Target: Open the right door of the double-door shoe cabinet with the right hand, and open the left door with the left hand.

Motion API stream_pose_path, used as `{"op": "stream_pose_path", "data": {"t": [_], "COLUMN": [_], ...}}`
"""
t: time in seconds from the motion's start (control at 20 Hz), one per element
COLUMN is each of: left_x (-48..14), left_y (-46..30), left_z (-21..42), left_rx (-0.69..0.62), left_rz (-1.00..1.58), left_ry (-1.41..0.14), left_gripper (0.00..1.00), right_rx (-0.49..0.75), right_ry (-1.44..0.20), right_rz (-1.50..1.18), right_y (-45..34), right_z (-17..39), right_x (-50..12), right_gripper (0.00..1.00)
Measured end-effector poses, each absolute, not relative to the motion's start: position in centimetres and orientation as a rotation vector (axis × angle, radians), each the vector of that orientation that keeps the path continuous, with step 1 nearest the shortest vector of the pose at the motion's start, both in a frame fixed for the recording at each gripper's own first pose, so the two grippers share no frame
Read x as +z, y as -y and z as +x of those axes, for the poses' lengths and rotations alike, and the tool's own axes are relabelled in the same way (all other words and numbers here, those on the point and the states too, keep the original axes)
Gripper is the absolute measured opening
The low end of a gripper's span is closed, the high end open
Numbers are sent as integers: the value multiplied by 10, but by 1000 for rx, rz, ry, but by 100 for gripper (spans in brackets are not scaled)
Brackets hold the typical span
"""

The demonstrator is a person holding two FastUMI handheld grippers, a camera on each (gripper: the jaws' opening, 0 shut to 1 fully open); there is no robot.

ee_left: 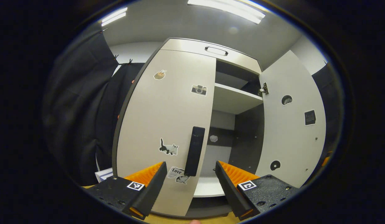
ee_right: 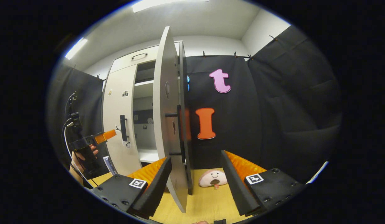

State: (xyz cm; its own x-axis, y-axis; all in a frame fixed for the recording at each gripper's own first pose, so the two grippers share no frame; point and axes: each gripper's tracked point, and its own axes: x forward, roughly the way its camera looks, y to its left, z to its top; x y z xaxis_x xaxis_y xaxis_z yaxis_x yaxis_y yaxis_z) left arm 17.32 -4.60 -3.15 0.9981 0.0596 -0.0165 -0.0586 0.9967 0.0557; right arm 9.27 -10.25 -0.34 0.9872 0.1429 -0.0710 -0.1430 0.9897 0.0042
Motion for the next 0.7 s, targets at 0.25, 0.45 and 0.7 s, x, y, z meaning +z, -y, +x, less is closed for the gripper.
{"op": "stream_pose_path", "data": {"t": [0.25, 0.45, 0.7], "left_x": [-37, -55, -57], "left_y": [44, 36, 38], "left_z": [231, 261, 269], "left_rx": [52, 74, 74], "left_rz": [140, 140, 144], "left_ry": [-75, -150, -166], "left_gripper": [96, 96, 66], "right_rx": [68, 8, -76], "right_ry": [-58, -41, -40], "right_rz": [-69, -74, -66], "right_y": [128, 144, 172], "right_z": [84, 72, 62], "right_x": [-7, -8, -9], "right_gripper": [100, 90, 99]}}
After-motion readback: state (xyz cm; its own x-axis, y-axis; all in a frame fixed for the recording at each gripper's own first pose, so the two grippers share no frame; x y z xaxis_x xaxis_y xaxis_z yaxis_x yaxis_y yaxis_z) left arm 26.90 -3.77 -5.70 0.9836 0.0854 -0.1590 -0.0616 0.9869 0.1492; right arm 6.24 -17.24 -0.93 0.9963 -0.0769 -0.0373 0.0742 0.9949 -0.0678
